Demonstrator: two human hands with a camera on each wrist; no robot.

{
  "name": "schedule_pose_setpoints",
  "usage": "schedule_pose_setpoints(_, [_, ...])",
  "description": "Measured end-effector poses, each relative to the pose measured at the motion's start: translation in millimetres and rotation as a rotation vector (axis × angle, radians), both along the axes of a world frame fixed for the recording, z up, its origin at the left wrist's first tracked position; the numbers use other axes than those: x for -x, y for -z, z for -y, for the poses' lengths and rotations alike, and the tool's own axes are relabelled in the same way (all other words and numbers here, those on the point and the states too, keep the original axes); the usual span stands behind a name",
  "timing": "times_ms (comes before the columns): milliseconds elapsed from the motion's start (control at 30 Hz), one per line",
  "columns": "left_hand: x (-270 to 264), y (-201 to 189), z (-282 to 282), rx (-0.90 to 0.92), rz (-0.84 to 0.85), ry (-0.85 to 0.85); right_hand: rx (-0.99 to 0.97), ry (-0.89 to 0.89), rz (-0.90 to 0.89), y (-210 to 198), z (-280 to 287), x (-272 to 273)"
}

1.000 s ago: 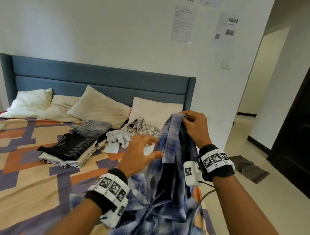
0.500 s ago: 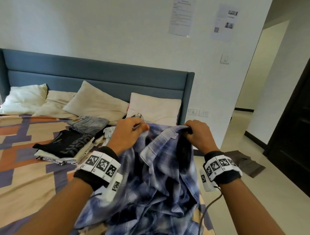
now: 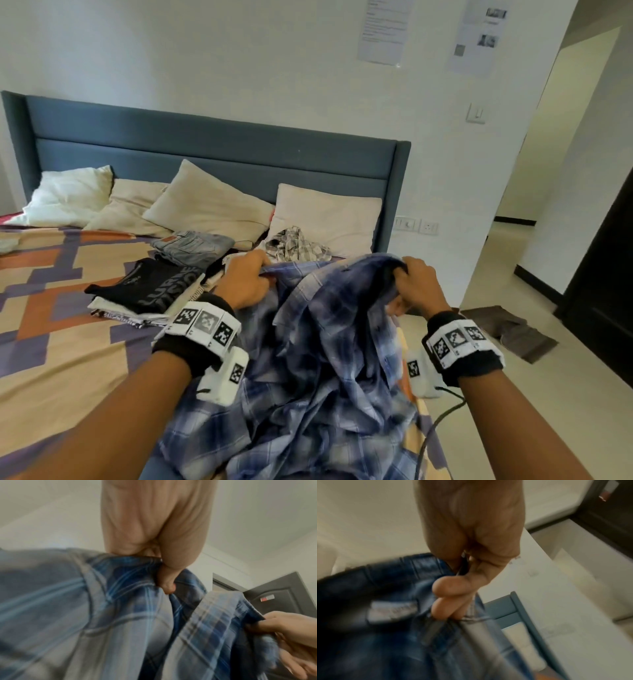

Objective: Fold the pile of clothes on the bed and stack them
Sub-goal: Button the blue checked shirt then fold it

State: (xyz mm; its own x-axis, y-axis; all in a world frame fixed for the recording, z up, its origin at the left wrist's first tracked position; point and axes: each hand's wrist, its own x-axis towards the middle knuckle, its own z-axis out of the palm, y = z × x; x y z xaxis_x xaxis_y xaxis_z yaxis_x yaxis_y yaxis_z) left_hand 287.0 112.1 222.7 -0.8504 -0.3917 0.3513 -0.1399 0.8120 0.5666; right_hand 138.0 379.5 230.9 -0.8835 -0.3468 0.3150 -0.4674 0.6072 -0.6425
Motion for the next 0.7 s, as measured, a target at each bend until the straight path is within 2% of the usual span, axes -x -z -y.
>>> schedule_pose_setpoints(67, [5, 5, -12, -0.18, -0.036, 0.058, 0.312, -0.137, 0.24, -15, 8, -15])
schedule_pose_setpoints(133, [9, 9, -24, -0.377, -0.064, 0.166, 0.508, -0.26, 0.42, -31, 14, -31])
schedule_pose_setpoints(200, [12, 11, -33, -0.476, -0.036, 0.305, 0.581, -0.358, 0.509, -44, 20, -41])
schedule_pose_setpoints(267, [17, 11, -41, -0.48, 0.017, 0.412, 0.576, -0.44, 0.545, -52, 26, -49])
schedule_pose_setpoints(333, [26, 12, -45, -0.431, 0.013, 0.473, 0.551, -0.525, 0.547, -56, 30, -56])
schedule_pose_setpoints(400, [30, 13, -49, -0.423, -0.058, 0.464, 0.549, -0.626, 0.541, -59, 34, -67])
schedule_pose_setpoints(533, [29, 13, -50, -0.453, -0.386, 0.268, 0.583, -0.763, 0.47, -68, 39, -77])
schedule_pose_setpoints(600, [21, 3, -50, -0.471, -0.494, 0.27, 0.623, -0.746, 0.409, -70, 37, -74])
schedule_pose_setpoints(700, [4, -22, -48, -0.537, -0.579, 0.316, 0.646, -0.585, 0.238, -54, 32, -58])
